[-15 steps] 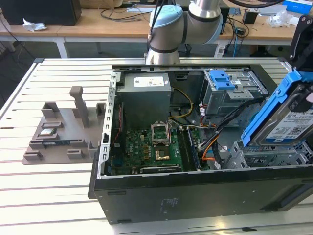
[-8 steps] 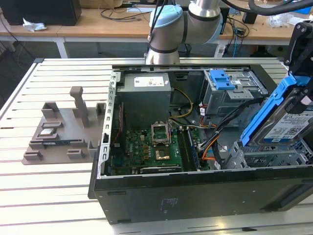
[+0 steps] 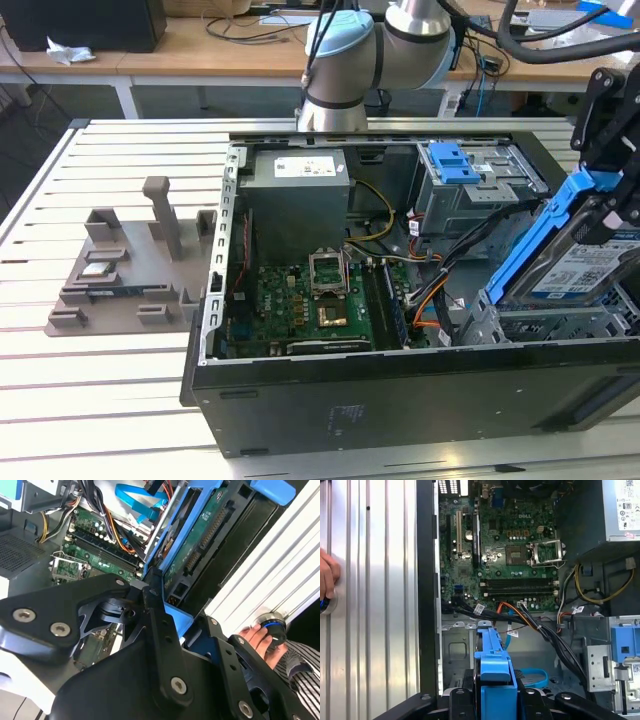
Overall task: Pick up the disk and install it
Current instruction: 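Insert the disk into the insertion slot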
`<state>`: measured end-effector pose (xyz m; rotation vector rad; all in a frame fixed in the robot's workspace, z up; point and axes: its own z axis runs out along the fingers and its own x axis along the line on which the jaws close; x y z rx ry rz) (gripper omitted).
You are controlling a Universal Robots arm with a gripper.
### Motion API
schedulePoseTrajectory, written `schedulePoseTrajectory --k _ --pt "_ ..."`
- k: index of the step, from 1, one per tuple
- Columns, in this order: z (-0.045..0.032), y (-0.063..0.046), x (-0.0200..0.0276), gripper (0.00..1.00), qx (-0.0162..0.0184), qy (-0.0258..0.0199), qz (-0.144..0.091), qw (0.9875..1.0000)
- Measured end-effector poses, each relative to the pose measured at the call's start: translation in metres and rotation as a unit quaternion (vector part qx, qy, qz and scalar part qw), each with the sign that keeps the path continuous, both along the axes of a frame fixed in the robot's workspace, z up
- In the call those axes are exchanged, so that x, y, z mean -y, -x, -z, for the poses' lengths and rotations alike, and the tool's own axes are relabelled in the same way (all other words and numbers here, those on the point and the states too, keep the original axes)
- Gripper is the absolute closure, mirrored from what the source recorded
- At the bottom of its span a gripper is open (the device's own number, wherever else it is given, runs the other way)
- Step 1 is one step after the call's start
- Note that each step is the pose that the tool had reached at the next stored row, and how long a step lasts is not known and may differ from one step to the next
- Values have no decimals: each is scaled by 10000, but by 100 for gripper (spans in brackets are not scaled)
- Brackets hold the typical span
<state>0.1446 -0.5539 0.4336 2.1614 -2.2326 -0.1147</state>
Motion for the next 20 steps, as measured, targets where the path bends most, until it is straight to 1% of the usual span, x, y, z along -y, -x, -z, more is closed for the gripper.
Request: schedulePoseTrajectory --k 3,5,9,15,16,18,19,20 --pt "105 1 0 63 0 0 0 10000" --pt "158 1 0 63 0 0 0 10000" --pt "222 1 0 63 0 0 0 10000" --pt "225 1 0 62 0 1 0 10000" --pt "225 1 0 56 0 0 0 10000" --pt "227 1 0 56 0 0 0 10000" --pt "228 1 0 57 0 0 0 10000" --pt "228 1 0 70 0 1 0 10000"
